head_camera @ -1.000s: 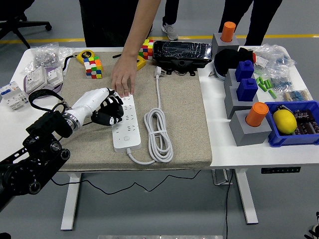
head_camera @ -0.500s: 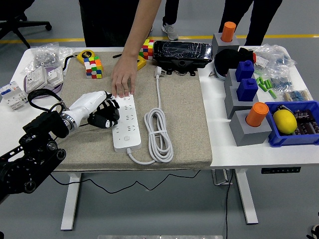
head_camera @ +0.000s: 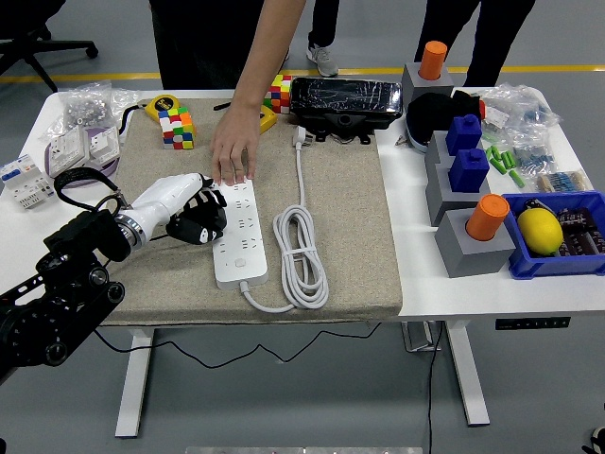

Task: Pick up the plug,place it near the board,insert it into the board,press the button

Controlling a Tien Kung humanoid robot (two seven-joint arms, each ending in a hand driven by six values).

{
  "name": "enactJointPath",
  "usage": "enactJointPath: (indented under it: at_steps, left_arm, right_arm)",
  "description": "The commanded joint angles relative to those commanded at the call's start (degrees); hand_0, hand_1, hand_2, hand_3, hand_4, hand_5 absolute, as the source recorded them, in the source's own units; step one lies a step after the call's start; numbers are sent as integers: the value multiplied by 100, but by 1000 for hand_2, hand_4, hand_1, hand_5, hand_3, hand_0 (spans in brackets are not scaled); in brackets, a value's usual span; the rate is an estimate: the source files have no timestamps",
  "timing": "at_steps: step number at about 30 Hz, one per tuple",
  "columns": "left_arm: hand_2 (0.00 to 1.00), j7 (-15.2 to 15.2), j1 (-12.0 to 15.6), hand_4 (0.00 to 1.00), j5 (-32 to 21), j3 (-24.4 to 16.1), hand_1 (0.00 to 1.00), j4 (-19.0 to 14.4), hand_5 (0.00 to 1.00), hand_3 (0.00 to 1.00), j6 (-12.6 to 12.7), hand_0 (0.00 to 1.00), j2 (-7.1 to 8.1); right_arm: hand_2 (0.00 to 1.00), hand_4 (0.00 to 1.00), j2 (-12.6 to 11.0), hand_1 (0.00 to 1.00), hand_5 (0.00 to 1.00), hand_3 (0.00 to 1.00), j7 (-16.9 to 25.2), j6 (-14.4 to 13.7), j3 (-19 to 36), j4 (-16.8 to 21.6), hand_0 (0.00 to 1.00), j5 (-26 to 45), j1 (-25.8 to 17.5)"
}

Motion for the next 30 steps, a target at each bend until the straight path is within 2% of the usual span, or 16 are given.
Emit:
enactJointPath:
  at_steps: [30]
  left_arm:
    - [475,-5,-99,655,-36,193,553,45,2,563,-67,385,122]
  right_arm:
    - [720,998,-20,721,914,754,7,-5,20,0,783,8,40]
